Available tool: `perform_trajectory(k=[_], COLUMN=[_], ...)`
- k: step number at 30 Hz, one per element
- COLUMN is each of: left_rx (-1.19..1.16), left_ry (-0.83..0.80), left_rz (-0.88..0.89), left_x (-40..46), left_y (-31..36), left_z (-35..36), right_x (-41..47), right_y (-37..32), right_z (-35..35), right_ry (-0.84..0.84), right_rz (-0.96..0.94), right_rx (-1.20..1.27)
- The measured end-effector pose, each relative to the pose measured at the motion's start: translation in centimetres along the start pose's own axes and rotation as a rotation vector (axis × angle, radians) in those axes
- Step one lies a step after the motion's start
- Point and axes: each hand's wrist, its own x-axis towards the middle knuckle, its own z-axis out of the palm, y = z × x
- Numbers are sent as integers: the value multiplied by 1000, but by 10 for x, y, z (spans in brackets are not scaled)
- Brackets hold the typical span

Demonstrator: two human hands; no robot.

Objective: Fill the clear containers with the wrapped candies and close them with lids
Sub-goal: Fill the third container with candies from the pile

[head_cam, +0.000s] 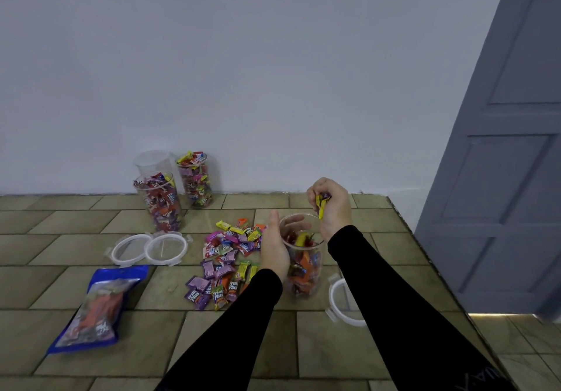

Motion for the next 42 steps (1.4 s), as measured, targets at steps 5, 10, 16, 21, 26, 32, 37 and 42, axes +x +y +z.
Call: perform_trajectory(k=[5, 10, 16, 21, 26, 32, 37, 42], left_rx=[-17, 3, 19, 27, 28, 21, 43, 42], left_ry=[-22, -37, -72, -69, -59, -37, -28, -96], left_rz=[9, 13, 30, 40, 49, 37, 29, -21], left_x=[2, 3, 2, 2, 1, -2, -1, -4], left_y=[-2, -3, -3, -3, 0, 3, 4, 9], left_z=[0, -1, -4, -4, -2, -1, -1, -3], right_x=[2, 2, 1, 2, 1, 1, 0, 4], right_y=[0, 1, 2, 2, 0, 1, 0, -12], right_z=[-4, -3, -3, -3, -3, -4, -2, 5], right_ry=[-49, -200, -258, -205, -265, -221, -173, -107], right_rz=[14, -25, -63, -5, 31, 0, 8, 93], right_rx=[34, -90, -209, -109, -24, -155, -167, -208])
